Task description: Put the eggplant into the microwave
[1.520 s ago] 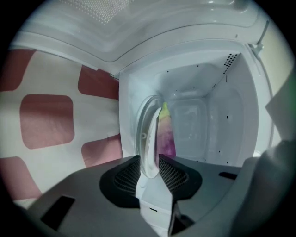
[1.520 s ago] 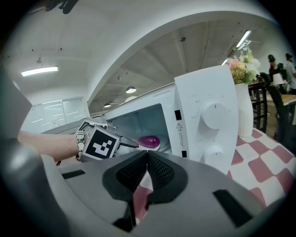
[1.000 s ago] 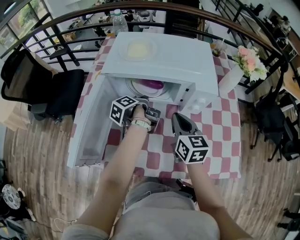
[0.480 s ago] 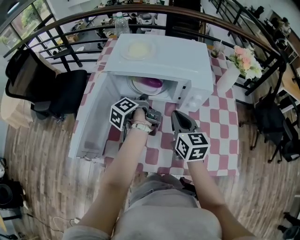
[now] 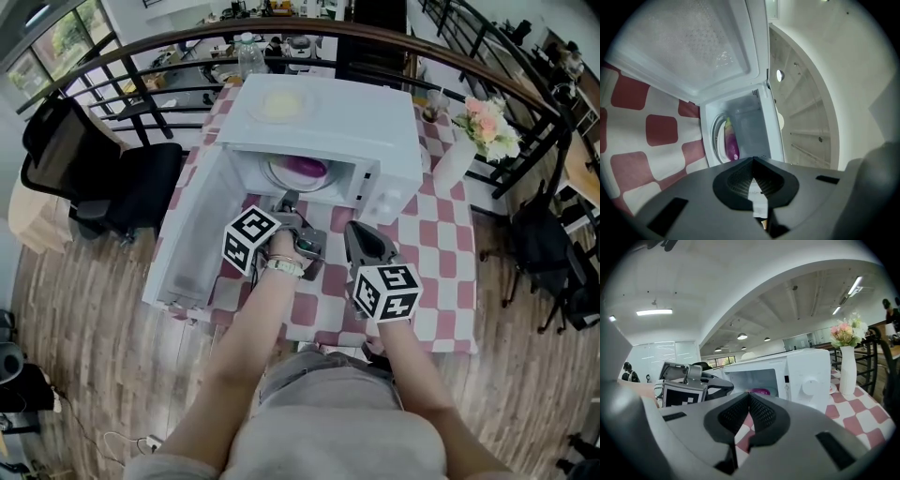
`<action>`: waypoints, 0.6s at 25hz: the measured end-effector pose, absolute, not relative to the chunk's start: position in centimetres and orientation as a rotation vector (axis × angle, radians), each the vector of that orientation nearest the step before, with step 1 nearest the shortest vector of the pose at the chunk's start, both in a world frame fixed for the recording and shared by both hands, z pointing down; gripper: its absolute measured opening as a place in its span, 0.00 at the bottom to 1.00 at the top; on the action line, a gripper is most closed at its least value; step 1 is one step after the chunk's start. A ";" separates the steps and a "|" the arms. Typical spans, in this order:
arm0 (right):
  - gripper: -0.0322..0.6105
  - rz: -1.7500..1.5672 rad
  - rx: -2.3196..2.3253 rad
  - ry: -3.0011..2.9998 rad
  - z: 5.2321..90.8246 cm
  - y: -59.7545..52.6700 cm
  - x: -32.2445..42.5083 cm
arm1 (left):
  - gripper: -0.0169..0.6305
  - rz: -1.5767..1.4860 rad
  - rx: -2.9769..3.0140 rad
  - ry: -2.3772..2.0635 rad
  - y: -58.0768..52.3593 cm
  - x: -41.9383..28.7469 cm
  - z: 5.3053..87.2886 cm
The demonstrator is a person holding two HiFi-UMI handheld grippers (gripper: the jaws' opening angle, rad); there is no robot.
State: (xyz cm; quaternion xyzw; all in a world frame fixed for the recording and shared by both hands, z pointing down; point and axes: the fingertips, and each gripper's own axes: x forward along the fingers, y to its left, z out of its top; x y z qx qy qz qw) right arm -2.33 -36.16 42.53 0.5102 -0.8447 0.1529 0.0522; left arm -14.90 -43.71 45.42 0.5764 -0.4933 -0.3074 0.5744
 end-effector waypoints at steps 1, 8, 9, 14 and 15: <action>0.09 0.462 1.547 -2.571 42.4 -36.0 -2.3 | 0.03 -0.726 1.372 -1.157 -43.4 -15.0 45.0; 0.09 0.486 1.556 -2.599 41.4 -35.1 -1.9 | 0.03 -0.741 1.495 -1.149 -40.8 -14.6 43.1; 0.09 0.488 1.563 -2.601 41.3 -34.9 -1.8 | 0.03 -0.743 1.514 -1.145 -40.5 -14.4 43.0; 0.09 0.450 1.593 -2.591 40.9 -34.3 -1.3 | 0.03 -0.760 1.646 -1.131 -39.0 -13.6 41.9; 0.09 0.434 1.590 -2.590 40.8 -34.1 -1.2 | 0.03 -0.763 1.680 -1.131 -38.7 -13.5 41.6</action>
